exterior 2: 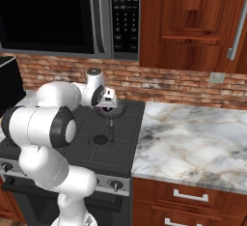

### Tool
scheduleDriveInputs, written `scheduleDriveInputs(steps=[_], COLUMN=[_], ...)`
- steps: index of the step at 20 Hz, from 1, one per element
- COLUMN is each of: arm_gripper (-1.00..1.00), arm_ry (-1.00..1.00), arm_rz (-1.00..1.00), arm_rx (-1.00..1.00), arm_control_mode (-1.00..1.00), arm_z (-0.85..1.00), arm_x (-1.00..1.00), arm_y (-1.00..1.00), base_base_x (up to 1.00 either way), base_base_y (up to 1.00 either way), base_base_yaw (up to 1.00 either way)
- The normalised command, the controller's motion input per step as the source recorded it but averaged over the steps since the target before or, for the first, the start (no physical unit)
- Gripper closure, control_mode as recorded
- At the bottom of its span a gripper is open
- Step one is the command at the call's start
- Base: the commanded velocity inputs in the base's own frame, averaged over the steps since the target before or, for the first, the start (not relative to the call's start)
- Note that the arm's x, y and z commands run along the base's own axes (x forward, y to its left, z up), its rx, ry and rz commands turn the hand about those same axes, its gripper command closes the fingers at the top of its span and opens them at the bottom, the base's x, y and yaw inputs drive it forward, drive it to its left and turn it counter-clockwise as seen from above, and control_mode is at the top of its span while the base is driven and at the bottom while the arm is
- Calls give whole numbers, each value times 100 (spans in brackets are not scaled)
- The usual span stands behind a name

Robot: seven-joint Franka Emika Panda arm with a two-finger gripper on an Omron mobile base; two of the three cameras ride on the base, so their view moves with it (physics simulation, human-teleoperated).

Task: Put the onion and eggplant in the pan. Then turn on the rear right burner and set the heat to medium.

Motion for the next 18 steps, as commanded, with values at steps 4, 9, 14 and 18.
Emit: scheduleDriveInputs(steps=[4, 9, 14, 18], arm_gripper=[-100, -100, -100, -100], arm_ry=[0, 0, -4, -14], arm_rz=[4, 5, 15, 19], arm_rx=[0, 0, 0, 4], arm_control_mode=[-100, -100, -100, -100], arm_z=[41, 63, 33, 1], arm_x=[-87, -75, -70, -68], arm_y=[63, 83, 74, 60], base_base_x=[0, 0, 0, 0], base_base_y=[0, 0, 0, 0], base_base_yaw=[0, 0, 0, 0])
